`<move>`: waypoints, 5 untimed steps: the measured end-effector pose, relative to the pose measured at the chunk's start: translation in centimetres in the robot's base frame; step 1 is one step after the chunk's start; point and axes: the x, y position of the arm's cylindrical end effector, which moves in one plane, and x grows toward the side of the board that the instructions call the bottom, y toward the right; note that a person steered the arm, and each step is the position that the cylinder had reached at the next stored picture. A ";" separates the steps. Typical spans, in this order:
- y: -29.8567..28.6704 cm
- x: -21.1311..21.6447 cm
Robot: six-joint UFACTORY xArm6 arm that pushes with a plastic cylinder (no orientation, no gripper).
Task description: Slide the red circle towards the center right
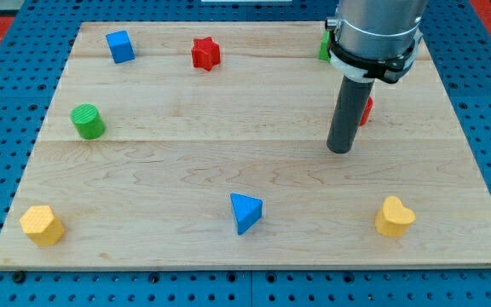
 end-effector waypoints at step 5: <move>-0.2 -0.9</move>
